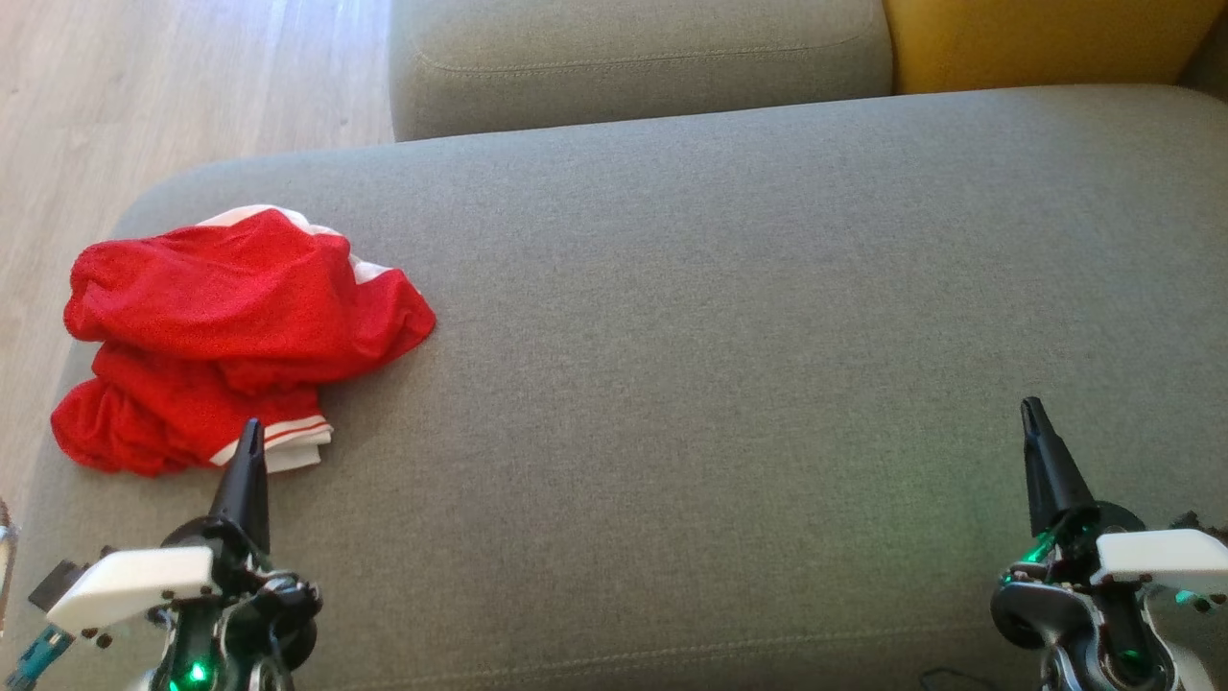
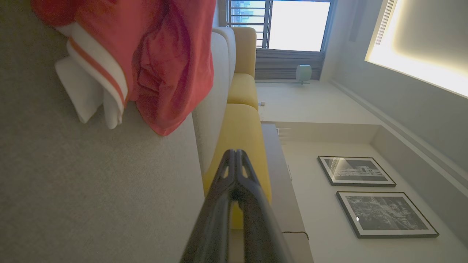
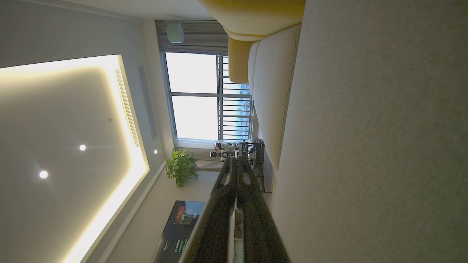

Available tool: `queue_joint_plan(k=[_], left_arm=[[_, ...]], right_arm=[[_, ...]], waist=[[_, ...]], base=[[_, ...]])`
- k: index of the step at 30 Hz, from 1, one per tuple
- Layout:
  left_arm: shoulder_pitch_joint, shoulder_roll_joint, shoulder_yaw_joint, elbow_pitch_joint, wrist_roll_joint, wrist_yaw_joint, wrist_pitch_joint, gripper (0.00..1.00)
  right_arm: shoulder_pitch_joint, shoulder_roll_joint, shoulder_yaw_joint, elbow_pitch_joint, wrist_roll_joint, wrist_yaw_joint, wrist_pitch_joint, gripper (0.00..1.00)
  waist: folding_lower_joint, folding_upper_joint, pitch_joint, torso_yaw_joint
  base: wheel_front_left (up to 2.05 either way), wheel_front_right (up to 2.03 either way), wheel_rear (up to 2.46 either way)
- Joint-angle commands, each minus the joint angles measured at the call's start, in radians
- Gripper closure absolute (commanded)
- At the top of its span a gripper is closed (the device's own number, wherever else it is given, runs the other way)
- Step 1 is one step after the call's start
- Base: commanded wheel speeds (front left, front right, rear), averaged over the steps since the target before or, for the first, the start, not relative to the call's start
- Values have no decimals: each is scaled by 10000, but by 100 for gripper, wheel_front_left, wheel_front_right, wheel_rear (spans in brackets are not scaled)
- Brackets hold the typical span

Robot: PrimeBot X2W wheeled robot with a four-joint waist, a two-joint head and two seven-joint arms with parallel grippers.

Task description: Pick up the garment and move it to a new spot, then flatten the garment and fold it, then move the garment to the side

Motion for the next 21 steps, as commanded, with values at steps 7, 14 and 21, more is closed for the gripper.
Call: queue_joint_plan(k=[7, 14, 21], left_arm=[[106, -19, -28, 248, -15, 6, -9, 0], [486, -86, -159, 551, -46, 8, -109, 0], [503, -45, -357, 381, 130, 4, -292, 0]], right_arm=[[78, 34, 34, 263, 5, 2, -6, 0], [370, 95, 251, 612, 36, 2, -136, 0], [354, 66, 502, 548, -105, 2, -315, 0]], waist=[[0, 0, 1, 0], [0, 0, 5, 1], [0, 0, 6, 15]], base=[[0, 0, 0], [0, 0, 0], [0, 0, 0]])
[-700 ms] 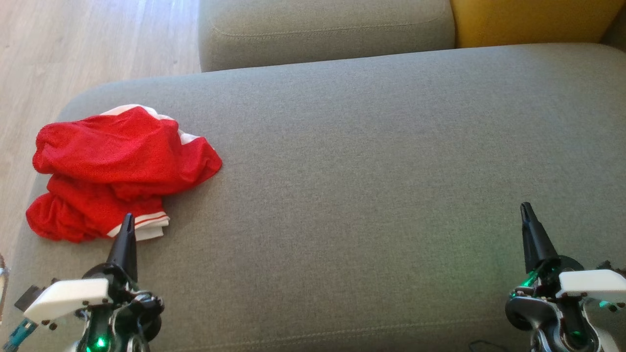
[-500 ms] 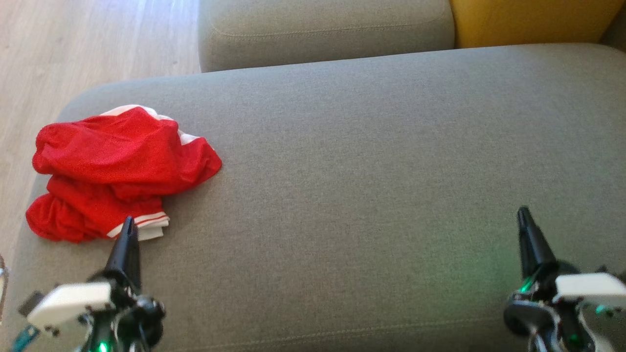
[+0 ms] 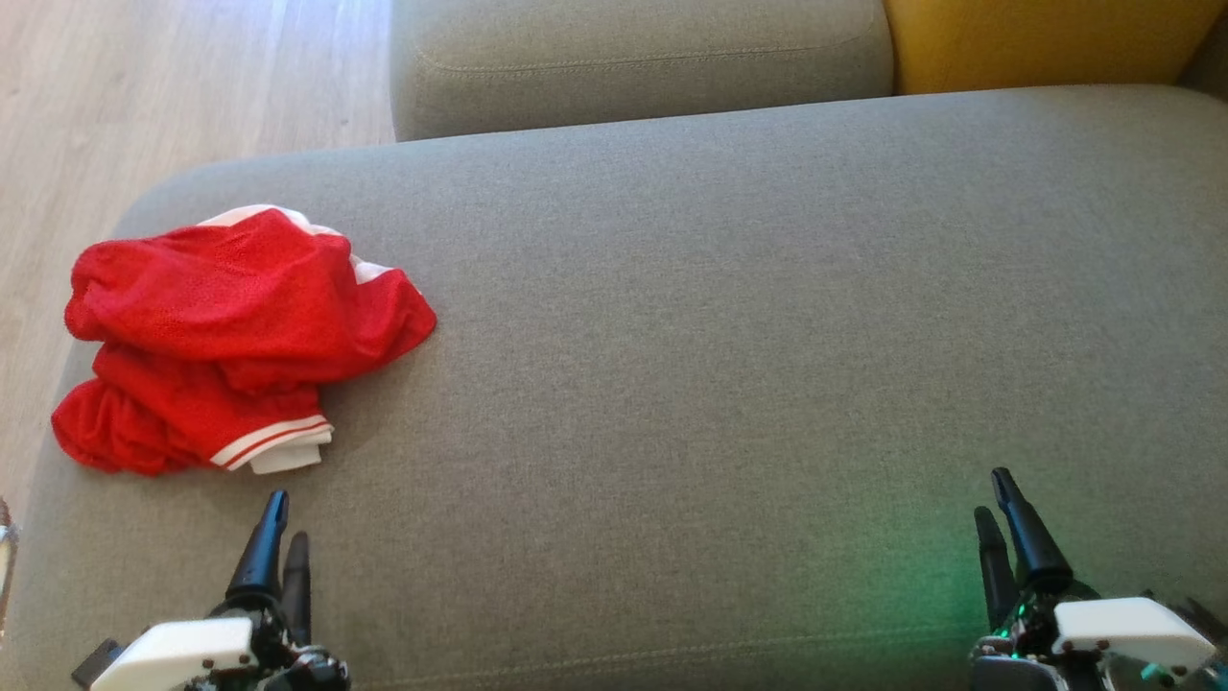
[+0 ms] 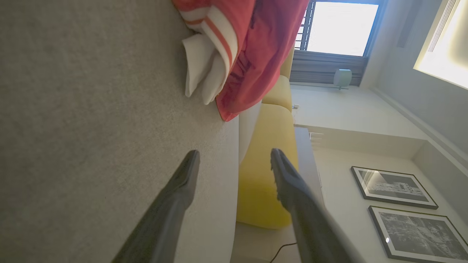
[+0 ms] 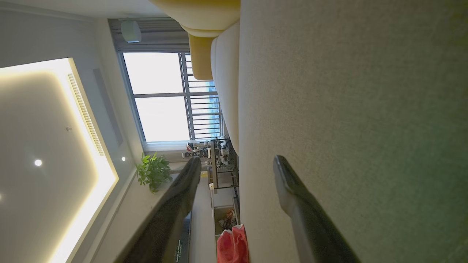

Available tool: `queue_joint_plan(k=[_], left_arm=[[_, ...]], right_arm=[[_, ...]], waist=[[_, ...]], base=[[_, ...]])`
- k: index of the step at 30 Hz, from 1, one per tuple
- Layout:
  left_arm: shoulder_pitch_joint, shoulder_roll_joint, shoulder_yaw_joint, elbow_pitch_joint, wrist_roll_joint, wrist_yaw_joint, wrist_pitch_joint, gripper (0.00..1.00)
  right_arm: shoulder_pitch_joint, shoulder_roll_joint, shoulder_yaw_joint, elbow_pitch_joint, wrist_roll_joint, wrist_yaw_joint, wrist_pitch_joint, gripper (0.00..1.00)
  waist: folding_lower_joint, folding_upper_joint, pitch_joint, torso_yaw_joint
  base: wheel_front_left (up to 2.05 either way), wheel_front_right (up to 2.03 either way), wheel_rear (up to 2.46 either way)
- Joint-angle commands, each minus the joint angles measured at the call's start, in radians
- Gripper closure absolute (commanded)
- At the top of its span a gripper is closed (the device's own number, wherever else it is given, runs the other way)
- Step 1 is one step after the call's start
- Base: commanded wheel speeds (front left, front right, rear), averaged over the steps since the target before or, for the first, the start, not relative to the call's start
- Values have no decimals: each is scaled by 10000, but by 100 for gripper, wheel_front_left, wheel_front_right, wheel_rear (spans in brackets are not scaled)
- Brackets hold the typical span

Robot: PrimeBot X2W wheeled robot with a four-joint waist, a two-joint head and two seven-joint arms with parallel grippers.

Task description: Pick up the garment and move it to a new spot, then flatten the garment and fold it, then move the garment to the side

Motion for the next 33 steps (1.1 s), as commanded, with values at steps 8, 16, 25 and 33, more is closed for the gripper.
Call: queue_joint_plan(k=[8, 16, 25, 33], left_arm=[[-390, 103, 5, -674, 1226, -18, -314, 0], [-367, 97, -120, -1161, 2667, 101, -548, 0], [-352, 109, -394, -1585, 4157, 408, -812, 0], [-352, 120, -620, -1907, 5389, 592, -1046, 0]], right_arm=[[-495, -50, 153, -380, -1226, 0, -319, 0], [-518, -55, 348, -764, -2524, 0, -554, 0], [-517, -67, 552, -1189, -4362, 0, -819, 0], [-456, -77, 770, -1685, -5874, -1, -1054, 0]], waist=[[0, 0, 1, 25], [0, 0, 14, 60], [0, 0, -5, 106], [0, 0, -24, 143]], base=[[0, 0, 0], [0, 0, 0], [0, 0, 0], [0, 0, 0]])
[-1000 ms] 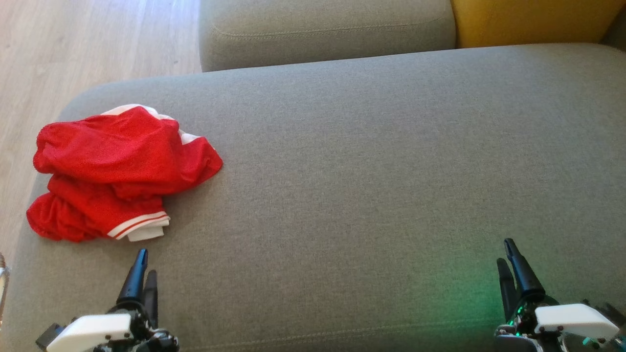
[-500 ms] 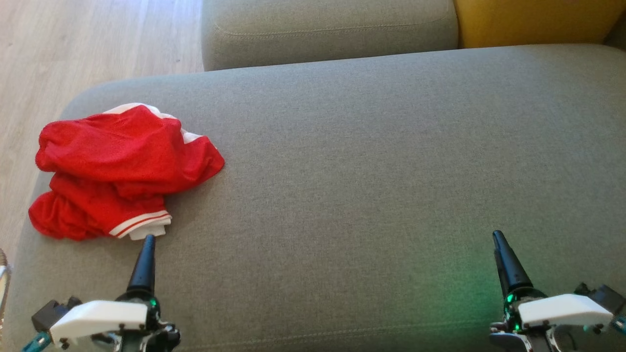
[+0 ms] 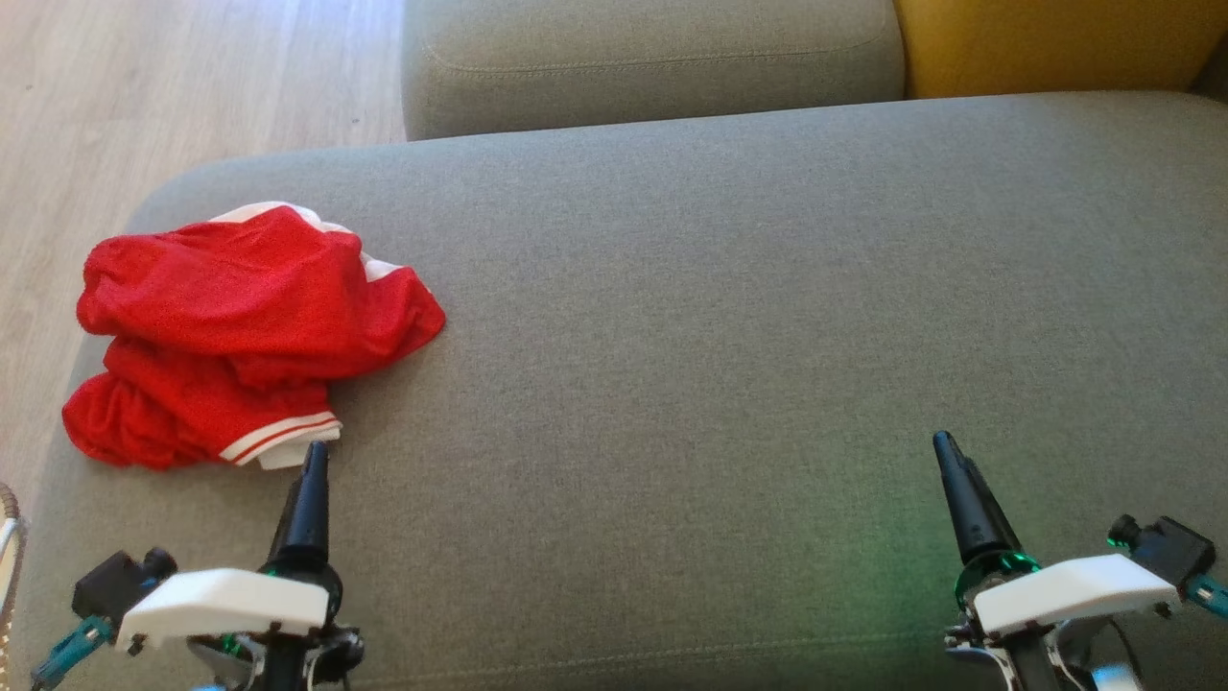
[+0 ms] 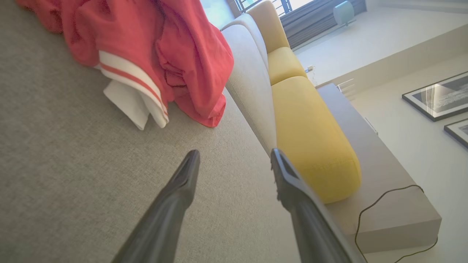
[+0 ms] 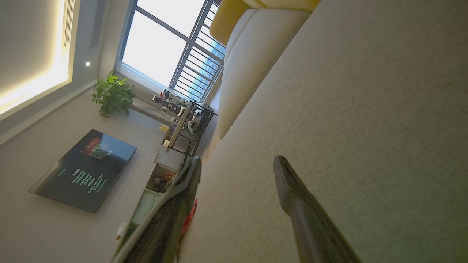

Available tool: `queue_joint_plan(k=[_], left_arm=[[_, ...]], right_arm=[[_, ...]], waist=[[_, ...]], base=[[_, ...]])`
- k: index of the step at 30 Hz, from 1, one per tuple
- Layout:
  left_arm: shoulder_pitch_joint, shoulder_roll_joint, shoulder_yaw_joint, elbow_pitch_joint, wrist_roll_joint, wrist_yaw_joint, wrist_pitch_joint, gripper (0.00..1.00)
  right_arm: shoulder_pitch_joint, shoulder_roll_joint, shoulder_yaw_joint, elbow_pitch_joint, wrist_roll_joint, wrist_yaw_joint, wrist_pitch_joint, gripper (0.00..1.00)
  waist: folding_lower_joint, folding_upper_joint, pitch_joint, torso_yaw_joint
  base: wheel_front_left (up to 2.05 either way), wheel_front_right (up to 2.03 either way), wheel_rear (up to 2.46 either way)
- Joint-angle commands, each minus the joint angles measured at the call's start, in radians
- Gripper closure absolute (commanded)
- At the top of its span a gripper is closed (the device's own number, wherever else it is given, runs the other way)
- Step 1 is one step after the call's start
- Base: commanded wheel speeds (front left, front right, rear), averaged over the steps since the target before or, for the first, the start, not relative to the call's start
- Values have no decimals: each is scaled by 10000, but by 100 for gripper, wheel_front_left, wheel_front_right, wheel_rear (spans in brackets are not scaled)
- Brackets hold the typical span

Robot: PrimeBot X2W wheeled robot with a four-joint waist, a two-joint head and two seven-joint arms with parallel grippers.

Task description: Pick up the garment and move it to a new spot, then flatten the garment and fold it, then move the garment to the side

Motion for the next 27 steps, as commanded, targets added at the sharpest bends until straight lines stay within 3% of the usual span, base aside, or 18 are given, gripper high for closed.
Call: queue_joint_plan(k=[1, 12, 27], left_arm=[[-357, 114, -2, -489, 522, 77, -151, 0], [-303, 188, -334, -787, 2087, 325, -444, 0], [-346, 496, -982, -1393, 4150, 999, -884, 0]], right_arm=[[-433, -75, 170, -497, -492, -1, -164, 0], [-419, -89, 468, -821, -1902, -1, -458, 0], [-418, -109, 681, -1316, -3816, -1, -900, 0]], waist=[[-1, 0, -3, 1], [-1, 0, -11, -33], [-1, 0, -3, -24]], base=[[0, 0, 0], [0, 0, 0], [0, 0, 0]])
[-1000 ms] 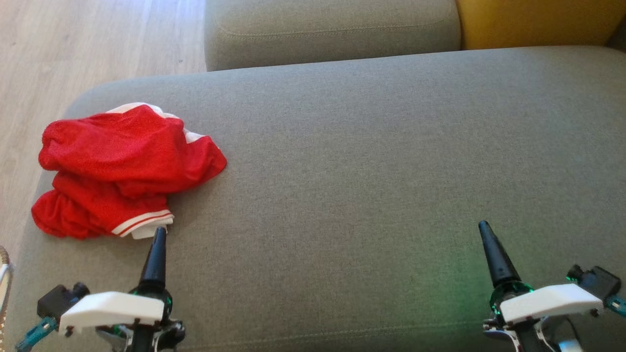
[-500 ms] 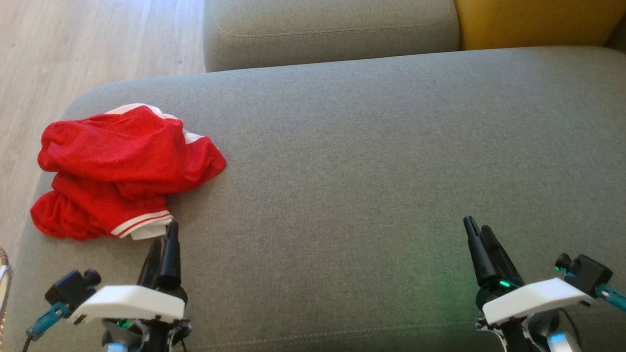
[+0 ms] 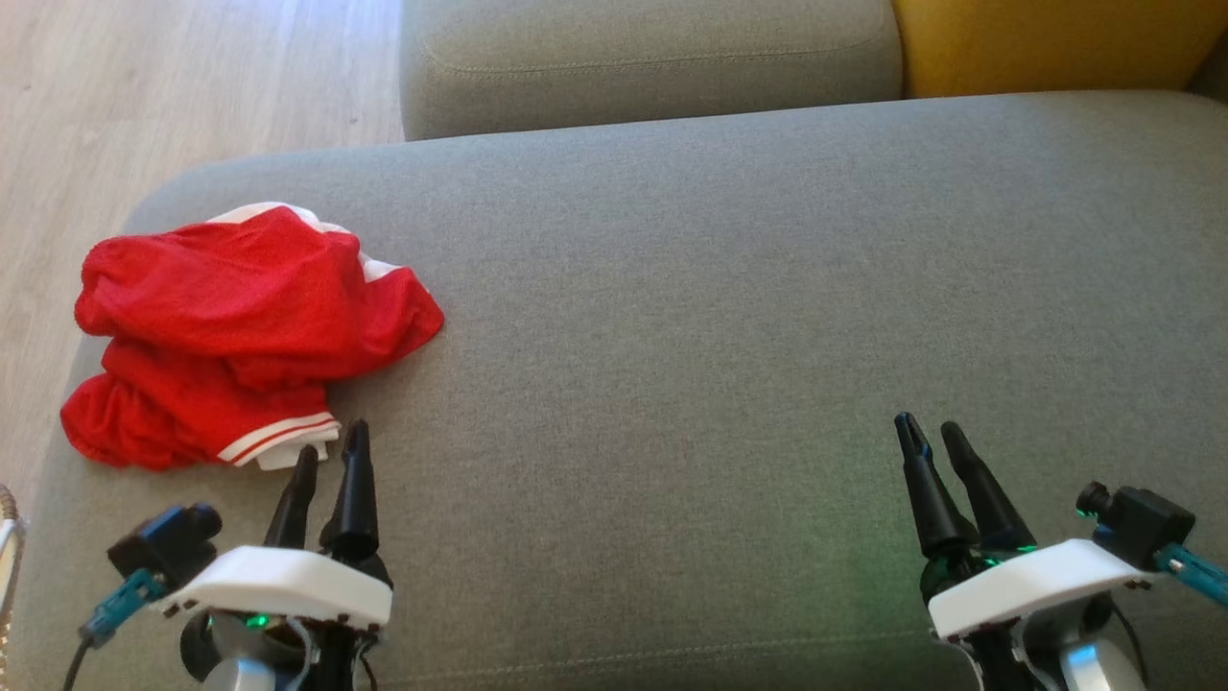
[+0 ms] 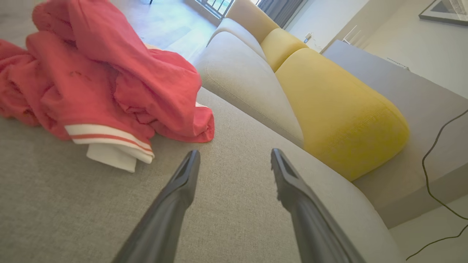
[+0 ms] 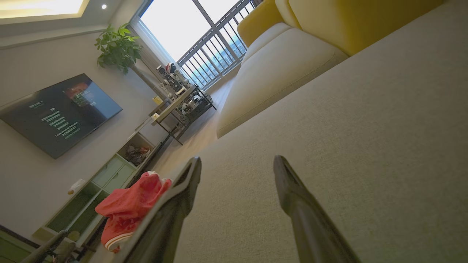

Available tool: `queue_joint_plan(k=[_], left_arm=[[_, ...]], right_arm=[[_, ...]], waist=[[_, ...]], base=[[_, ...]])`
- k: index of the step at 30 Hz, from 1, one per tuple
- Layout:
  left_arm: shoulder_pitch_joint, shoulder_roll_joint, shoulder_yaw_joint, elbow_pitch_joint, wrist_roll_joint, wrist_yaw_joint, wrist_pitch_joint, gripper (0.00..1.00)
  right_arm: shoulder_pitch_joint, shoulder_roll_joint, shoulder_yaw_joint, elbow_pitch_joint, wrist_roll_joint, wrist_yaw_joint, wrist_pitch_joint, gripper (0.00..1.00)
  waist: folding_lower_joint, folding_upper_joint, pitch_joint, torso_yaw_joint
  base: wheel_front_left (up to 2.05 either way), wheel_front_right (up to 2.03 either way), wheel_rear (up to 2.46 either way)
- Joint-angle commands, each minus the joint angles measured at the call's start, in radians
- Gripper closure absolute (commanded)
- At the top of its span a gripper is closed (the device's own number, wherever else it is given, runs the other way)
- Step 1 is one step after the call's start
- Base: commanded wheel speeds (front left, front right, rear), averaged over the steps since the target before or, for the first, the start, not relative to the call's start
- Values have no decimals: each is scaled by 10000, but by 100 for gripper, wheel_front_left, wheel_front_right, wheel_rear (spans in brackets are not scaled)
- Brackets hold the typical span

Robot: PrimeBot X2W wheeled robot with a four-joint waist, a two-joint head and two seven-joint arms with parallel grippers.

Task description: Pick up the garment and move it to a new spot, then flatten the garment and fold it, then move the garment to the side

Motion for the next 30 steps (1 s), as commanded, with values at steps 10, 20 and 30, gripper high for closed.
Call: queue_joint_plan(k=[10, 20, 30], left_arm=[[-361, 395, -303, -884, 1580, 593, -436, 0], [-357, 578, -665, -1156, 2747, 901, -729, 0], [-303, 670, -907, -1392, 3787, 1110, -992, 0]], right_arm=[[-431, -113, 61, -774, -1466, -1, -454, 0], [-420, -126, -42, -946, -2540, -1, -749, 0], [-437, -139, -70, -1006, -3633, -1, -1013, 0]], waist=[[0, 0, -7, 25], [0, 0, -62, 29], [0, 0, -112, 9]], base=[[0, 0, 0], [0, 0, 0], [0, 0, 0]])
